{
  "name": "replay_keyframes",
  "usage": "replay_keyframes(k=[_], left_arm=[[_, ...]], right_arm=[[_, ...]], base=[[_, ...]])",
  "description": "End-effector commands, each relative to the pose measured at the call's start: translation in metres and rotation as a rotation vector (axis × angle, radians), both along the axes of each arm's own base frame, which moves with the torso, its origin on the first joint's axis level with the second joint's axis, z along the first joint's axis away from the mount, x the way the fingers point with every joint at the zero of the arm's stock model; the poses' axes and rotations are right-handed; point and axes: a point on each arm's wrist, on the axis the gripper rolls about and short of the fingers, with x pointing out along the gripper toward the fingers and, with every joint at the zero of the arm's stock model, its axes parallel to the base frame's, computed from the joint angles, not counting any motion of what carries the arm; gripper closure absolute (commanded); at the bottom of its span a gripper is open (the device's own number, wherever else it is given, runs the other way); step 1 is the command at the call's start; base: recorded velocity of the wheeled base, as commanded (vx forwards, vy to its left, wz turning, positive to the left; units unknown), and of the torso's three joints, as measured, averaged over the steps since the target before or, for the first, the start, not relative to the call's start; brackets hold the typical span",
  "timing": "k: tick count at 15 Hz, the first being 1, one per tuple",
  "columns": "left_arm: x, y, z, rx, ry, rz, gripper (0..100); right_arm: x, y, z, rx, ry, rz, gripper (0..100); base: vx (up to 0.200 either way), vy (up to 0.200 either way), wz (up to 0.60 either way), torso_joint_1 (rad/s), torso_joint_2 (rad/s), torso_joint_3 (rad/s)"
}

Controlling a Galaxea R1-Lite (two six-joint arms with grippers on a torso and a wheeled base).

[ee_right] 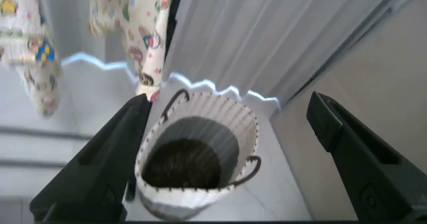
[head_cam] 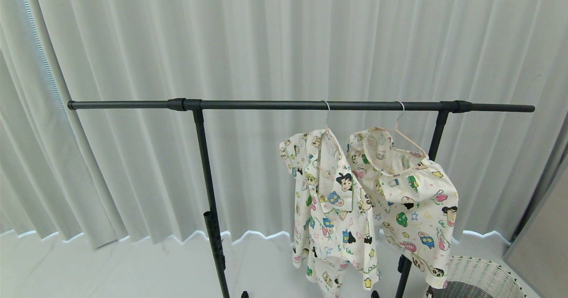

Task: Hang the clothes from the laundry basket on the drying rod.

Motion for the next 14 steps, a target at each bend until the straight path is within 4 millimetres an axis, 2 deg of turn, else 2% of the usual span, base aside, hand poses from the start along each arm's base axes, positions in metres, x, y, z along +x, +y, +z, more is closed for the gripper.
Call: replay_keyframes(k=[1,3,5,8,9,11,14], left_arm=[[-0.0017,0.0001,-0.0005,0.004,-0.020,-0.012,0],[-0.0057,0.0006,-0.0017,0.005,-0.071,-0.031,0],[-0.0057,0.0007,-0.0021,-0.021,-0.081,-0.025,0],[-0.0055,0.0003,-0.0021,-0.018,-0.079,-0.042,0],[-0.0051,-0.0006,-0.0021,-0.029,-0.084,-0.088,0],[-0.0042,-0.0027,-0.0029,-0.127,-0.114,-0.187,0],[-0.0036,-0.0031,-0.0054,-0.280,-0.150,-0.207,0]], right_arm=[[-0.0033,-0.0007,-0.0018,-0.004,-0.036,-0.031,0],[-0.0028,-0.0007,-0.0030,0.006,-0.037,-0.035,0],[-0.0015,-0.0010,-0.0049,0.046,-0.052,-0.052,0],[0.0064,-0.0007,-0.0050,0.050,-0.218,-0.022,0],[0.0064,-0.0003,-0.0051,0.059,-0.217,-0.002,0],[0.0065,0.0002,-0.0056,0.113,-0.219,0.017,0],[0.0062,0.0009,-0.0092,0.231,-0.202,0.046,0]], base=[[-0.200,0.000,0.00,0.002,0.01,0.002],[-0.200,0.000,0.00,0.017,0.01,0.002],[0.000,0.000,0.00,0.000,0.00,0.000],[0.000,0.000,0.00,0.000,0.00,0.000],[0.000,0.000,0.00,0.000,0.00,0.000],[0.000,0.000,0.00,0.000,0.00,0.000],[0.000,0.000,0.00,0.000,0.00,0.000]])
